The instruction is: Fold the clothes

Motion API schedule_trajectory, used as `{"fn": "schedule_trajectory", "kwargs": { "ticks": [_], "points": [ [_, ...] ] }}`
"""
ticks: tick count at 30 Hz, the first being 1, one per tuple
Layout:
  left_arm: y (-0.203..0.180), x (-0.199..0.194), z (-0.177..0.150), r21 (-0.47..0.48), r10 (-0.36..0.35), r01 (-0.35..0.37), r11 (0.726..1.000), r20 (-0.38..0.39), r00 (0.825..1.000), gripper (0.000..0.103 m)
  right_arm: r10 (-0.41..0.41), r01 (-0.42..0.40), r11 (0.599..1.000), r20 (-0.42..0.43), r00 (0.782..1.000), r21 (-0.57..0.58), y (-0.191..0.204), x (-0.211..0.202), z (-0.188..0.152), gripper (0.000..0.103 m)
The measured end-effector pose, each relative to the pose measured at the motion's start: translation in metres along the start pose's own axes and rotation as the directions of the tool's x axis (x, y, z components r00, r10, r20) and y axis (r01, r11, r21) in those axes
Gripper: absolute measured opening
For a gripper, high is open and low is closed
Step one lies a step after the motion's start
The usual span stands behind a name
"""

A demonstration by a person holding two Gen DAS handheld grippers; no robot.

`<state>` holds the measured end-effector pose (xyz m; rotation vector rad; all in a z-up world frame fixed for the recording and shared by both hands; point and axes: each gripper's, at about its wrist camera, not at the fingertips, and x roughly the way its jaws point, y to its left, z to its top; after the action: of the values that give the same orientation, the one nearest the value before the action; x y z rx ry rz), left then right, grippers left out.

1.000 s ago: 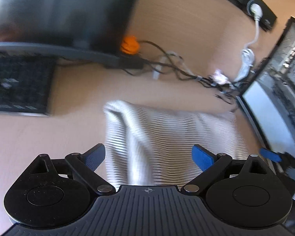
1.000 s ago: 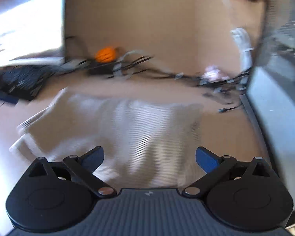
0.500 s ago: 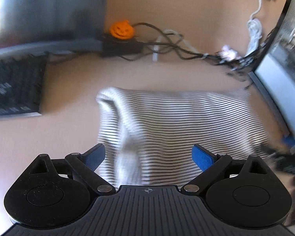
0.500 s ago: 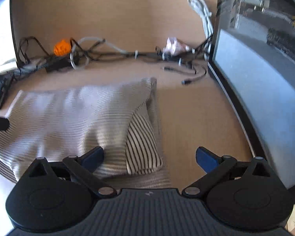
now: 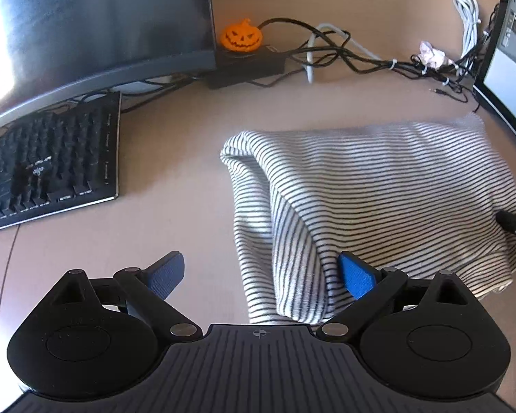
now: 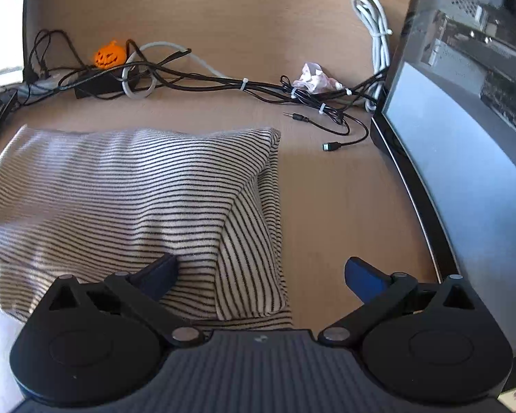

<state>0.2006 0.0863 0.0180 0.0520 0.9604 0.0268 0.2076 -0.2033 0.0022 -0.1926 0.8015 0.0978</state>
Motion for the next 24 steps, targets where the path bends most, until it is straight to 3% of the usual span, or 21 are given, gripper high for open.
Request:
{"fn": "schedule_trajectory", "kwargs": {
  "ticks": [7, 12, 15, 18, 22, 24],
  "points": [
    [-0.007, -0.006, -0.012, 0.107, 0.028, -0.030, 0.994, 0.019, 0.999, 0.099, 0.005, -0.005, 0.999, -0.001, 1.000, -0.041, -0.004, -0.007, -0.012, 0.103],
    [-0.002, -0.013, -0.018, 0.092, 0.003, -0.004, 0.996, 0.009, 1.000, 0.099, -0.001, 0.001, 0.999, -0.002, 1.000, -0.050, -0.006, -0.011, -0.016, 0.103],
    [0.003, -0.023, -0.013, 0.034, -0.075, 0.075, 0.997, 0.022, 0.997, 0.098, -0.014, 0.015, 0.998, 0.019, 1.000, -0.059, 0.000, -0.020, -0.009, 0.103],
    [0.008, -0.028, -0.001, -0.051, -0.188, 0.189, 0.981, 0.035, 0.982, 0.098, 0.037, -0.031, 0.997, 0.084, 0.996, -0.067, 0.010, -0.037, -0.001, 0.102],
    [-0.001, -0.023, 0.015, -0.065, -0.227, 0.229, 0.971, 0.049, 0.973, 0.095, 0.110, -0.097, 0.989, 0.122, 0.986, -0.108, 0.028, -0.042, 0.008, 0.082],
    [-0.010, -0.014, 0.020, -0.046, -0.202, 0.203, 0.978, 0.031, 0.979, 0.083, 0.157, -0.141, 0.980, 0.109, 0.982, -0.137, 0.040, -0.039, 0.009, 0.075]
  ]
}}
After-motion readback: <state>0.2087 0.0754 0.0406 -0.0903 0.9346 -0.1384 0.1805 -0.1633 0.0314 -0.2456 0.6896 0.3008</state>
